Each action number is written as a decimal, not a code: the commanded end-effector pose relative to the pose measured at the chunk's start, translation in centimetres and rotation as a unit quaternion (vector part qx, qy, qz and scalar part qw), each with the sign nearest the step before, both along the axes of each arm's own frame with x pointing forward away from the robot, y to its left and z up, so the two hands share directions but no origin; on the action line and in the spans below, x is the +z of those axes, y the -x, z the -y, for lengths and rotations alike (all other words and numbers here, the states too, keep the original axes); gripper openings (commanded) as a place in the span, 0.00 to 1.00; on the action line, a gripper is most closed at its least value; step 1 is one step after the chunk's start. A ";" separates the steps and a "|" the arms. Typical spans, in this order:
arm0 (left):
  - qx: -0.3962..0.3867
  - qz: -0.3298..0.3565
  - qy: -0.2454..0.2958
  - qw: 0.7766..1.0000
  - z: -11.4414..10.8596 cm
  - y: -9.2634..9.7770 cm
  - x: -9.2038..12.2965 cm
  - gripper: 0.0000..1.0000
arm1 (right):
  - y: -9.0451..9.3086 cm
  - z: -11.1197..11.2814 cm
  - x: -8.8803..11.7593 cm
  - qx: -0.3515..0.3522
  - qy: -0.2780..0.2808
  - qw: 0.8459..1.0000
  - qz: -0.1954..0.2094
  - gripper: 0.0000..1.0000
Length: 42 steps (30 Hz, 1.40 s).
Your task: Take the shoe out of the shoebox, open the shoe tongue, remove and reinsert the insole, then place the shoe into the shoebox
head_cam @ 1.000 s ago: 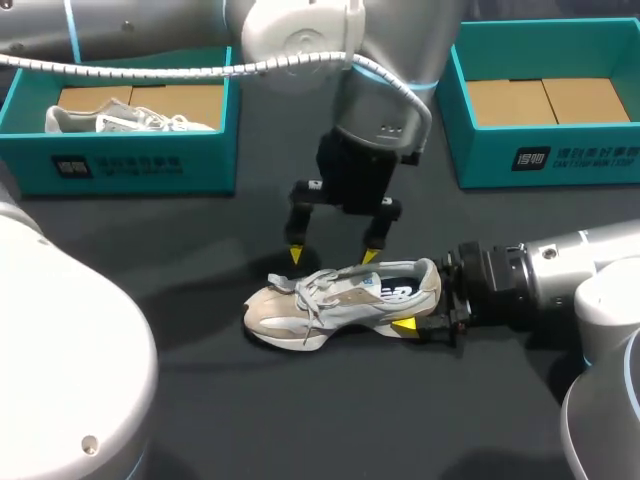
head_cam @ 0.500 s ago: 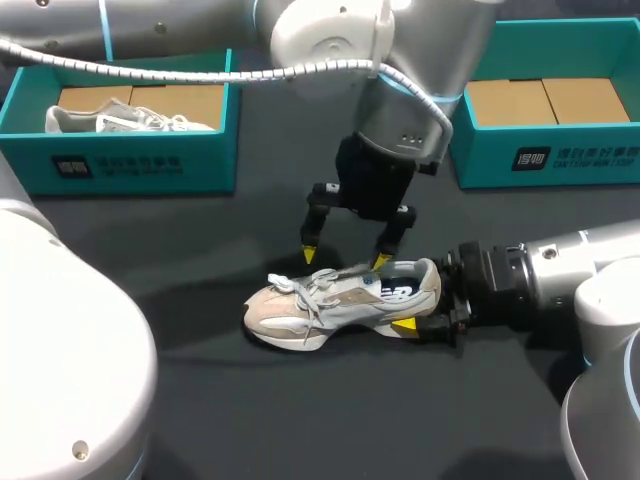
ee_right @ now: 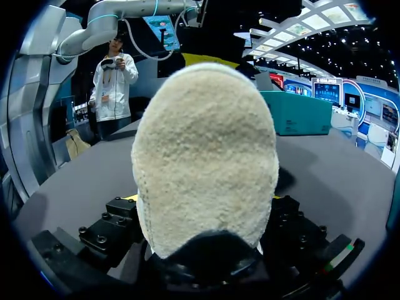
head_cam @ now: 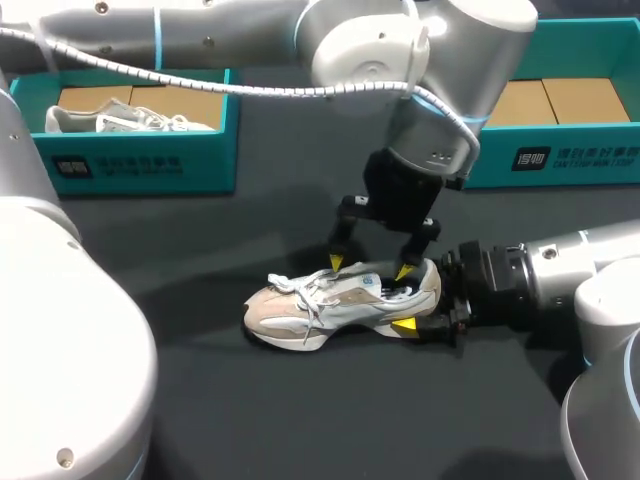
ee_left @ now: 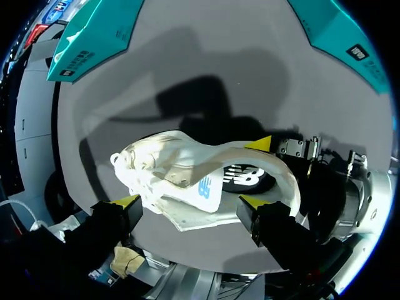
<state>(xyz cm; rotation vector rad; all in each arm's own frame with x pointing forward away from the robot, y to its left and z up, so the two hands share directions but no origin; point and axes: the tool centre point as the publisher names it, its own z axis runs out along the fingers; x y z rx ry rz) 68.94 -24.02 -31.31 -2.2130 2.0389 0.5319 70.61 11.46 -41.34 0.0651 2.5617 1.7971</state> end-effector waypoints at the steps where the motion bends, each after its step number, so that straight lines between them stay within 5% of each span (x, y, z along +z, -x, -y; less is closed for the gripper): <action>1: 0.063 0.020 -0.053 0.996 1.4 0.6 -1.1 1.00 | 0.1 0.0 0.0 0.000 0.002 1.000 0.000 0.00; 20: 0.086 0.017 -0.096 0.991 -0.1 1.0 -3.5 0.91 | 0.1 0.0 0.0 0.000 0.002 1.000 0.000 0.00; 27: 0.092 0.005 -0.113 0.989 -1.0 1.3 -3.4 0.71 | 0.1 0.0 0.0 0.000 0.002 1.000 0.000 0.00; 30: 0.093 0.000 -0.112 0.989 -1.3 1.2 -3.1 0.51 | 0.1 0.0 0.0 0.000 0.002 1.000 0.000 0.00; 38: 0.093 0.004 -0.104 0.990 -1.6 1.1 -2.3 0.42 | 0.1 0.0 0.0 0.000 0.002 1.000 0.000 0.00; 42: 0.091 0.009 -0.101 0.991 -1.6 1.0 -2.0 0.30 | 0.1 0.0 0.0 0.000 0.002 1.000 0.000 0.00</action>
